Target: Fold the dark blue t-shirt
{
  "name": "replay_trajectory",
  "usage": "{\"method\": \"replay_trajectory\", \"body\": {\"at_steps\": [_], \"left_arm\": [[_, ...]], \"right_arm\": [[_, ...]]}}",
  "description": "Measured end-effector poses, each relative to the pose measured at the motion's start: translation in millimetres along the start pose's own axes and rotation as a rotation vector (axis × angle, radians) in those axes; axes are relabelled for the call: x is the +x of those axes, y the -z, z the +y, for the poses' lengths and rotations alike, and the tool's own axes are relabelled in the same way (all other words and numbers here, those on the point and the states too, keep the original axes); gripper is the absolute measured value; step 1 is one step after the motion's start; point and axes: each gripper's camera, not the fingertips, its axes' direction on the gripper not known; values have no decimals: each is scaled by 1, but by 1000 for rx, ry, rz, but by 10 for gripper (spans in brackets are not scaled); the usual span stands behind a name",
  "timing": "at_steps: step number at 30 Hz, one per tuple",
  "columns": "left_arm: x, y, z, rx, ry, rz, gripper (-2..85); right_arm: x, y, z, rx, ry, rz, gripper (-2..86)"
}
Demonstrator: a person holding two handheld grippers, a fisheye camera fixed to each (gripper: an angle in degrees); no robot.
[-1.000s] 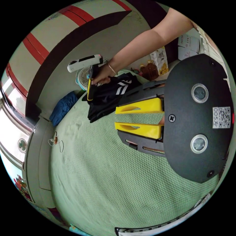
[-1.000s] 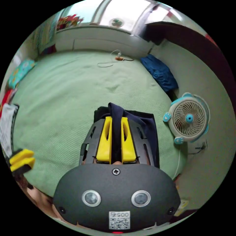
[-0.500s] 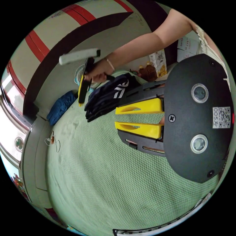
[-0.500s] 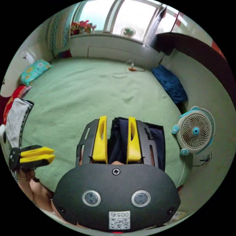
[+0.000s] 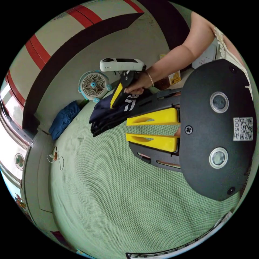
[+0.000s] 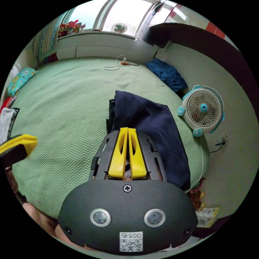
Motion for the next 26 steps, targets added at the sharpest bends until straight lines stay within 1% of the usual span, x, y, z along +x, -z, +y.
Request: {"method": "replay_trajectory", "body": {"at_steps": [3, 7, 9, 12, 14, 16, 18, 20, 21, 24, 26], "left_arm": [[1, 15, 7, 0, -9, -5, 59], [1, 45, 20, 38, 4, -72, 63], [-1, 62, 25, 64, 28, -94, 65], [-5, 97, 39, 116, 69, -191, 65], [-9, 121, 50, 160, 95, -273, 64], [-15, 159, 70, 221, 143, -418, 61], [-19, 188, 88, 250, 182, -506, 57], [-22, 217, 107, 291, 176, -579, 57], [-25, 234, 121, 304, 169, -643, 62], [-43, 263, 157, 275, 205, -802, 77], [-59, 281, 180, 244, 277, -815, 87]], "right_arm": [[-19, -16, 0, -13, 79, 80, -10], [-10, -2, -18, -97, 24, 40, -9], [-12, 28, -18, -62, 7, 21, -9], [-38, 83, -10, 26, 1, -107, -9], [-70, 117, -5, 71, 3, -293, -10], [-96, 135, -6, 99, -8, -412, -10], [-122, 148, -11, 123, -1, -490, -10], [-158, 157, -19, 108, 71, -568, -10], [-167, 159, -19, 107, 89, -578, -10], [-203, 154, -3, 65, 201, -654, -10], [-226, 150, 7, -46, 287, -683, -10]]}}
